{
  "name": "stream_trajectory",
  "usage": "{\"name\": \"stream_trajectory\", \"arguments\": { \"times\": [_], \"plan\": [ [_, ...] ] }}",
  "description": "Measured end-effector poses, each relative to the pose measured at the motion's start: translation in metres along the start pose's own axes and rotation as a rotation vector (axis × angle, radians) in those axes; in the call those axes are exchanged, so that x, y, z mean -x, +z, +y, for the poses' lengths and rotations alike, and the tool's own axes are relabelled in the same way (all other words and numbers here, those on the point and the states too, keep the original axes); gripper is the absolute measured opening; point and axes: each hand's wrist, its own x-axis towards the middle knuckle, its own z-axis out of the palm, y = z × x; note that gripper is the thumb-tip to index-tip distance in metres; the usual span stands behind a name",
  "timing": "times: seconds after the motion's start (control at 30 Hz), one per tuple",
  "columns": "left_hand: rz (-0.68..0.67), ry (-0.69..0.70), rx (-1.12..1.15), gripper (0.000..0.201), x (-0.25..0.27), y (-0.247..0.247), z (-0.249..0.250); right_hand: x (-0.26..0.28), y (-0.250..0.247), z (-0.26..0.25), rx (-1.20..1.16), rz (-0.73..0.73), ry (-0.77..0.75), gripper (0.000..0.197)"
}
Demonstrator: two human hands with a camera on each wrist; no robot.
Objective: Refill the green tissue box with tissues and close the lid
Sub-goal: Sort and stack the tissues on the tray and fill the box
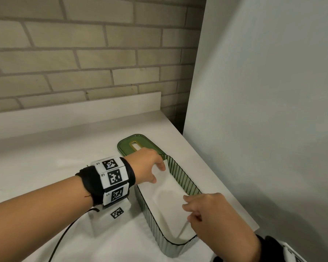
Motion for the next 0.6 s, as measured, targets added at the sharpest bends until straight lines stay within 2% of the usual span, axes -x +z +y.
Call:
{"name": "stream_trajectory", "arguments": {
  "times": [0.1,0.13,0.17,0.23,0.37,0.47,0.6],
  "plan": [
    [-0.026,-0.024,0.01,0.041,-0.002,0.0,0.001,-0.002,-0.002,0.0,-0.004,-0.008,0.002,0.03],
    [-0.033,-0.033,0.024,0.041,-0.002,-0.001,0.002,-0.002,-0.003,0.001,0.01,-0.014,0.011,0.025],
    [-0.04,-0.044,0.045,0.04,-0.001,-0.002,0.001,-0.003,-0.001,0.004,0.022,-0.009,-0.001,0.029],
    [-0.049,-0.062,0.094,0.04,0.0,-0.007,0.001,-0.001,-0.007,-0.003,0.083,-0.052,0.018,0.009],
    [-0.046,-0.074,0.147,0.041,0.0,-0.018,-0.002,0.005,-0.021,-0.007,0.109,-0.043,0.067,0.009],
    [-0.09,-0.073,0.105,0.04,-0.002,-0.016,0.0,0.008,-0.026,-0.01,0.094,-0.132,0.061,0.035],
    [-0.131,-0.075,-0.036,0.042,-0.004,-0.006,0.008,0.006,-0.022,-0.011,0.079,-0.119,0.041,0.029]
  ]
}}
